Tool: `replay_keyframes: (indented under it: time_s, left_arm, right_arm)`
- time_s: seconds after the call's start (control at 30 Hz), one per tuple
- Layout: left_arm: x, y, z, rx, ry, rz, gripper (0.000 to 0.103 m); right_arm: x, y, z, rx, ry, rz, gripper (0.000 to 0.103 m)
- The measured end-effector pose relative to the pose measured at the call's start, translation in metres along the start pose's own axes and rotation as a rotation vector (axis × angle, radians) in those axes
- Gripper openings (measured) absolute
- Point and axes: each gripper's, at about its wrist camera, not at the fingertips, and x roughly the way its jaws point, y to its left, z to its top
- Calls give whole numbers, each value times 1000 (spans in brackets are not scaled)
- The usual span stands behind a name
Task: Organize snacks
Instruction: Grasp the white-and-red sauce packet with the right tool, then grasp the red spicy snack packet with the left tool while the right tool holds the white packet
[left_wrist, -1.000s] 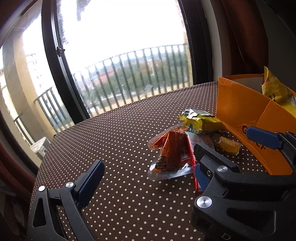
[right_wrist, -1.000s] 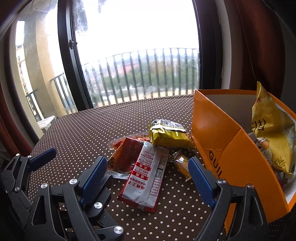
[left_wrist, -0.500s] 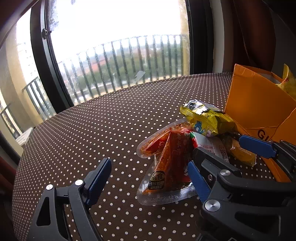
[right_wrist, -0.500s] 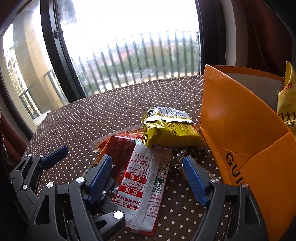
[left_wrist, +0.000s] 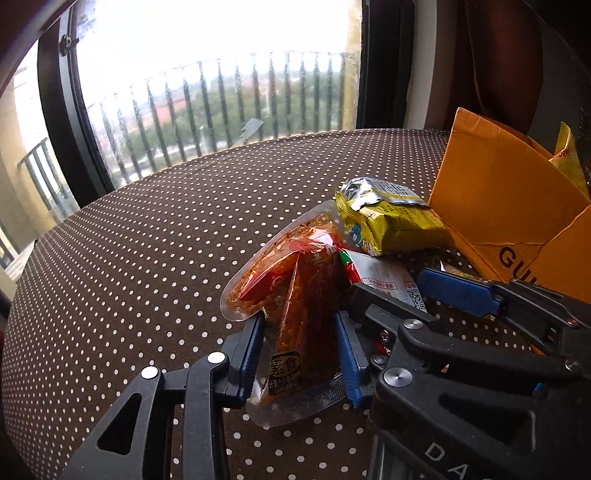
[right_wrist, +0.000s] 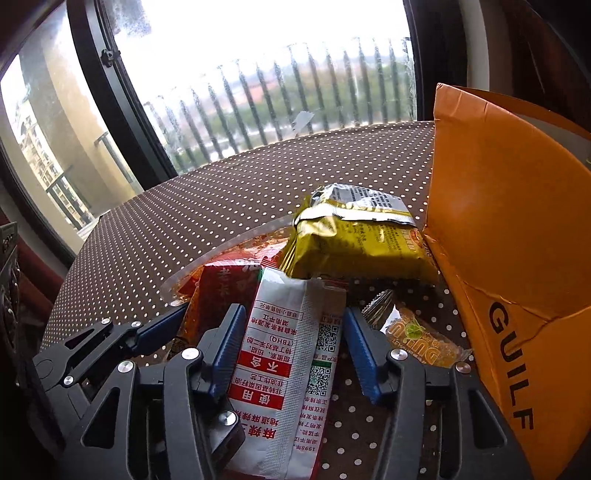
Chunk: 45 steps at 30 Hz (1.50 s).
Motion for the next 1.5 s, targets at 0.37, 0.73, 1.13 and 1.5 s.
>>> replay_keyframes:
  time_s: [0.37, 0.73, 1.13, 1.5]
  left_arm:
    - [-25, -7, -28, -69, -15, 87, 31]
    - [-54, -18, -57, -143, -55, 138, 29]
    - [-83, -27, -62, -177, -112, 135, 25]
    - [-106, -36, -66, -177, -156, 131, 22]
  right_arm:
    - [-13, 7, -14, -71, 23, 53, 38]
    - [-35, 10, -38, -117, 27, 97, 36]
    - [-61, 6, -46, -139, -21, 109, 35]
    - [-85, 5, -49, -137, -63, 112, 35]
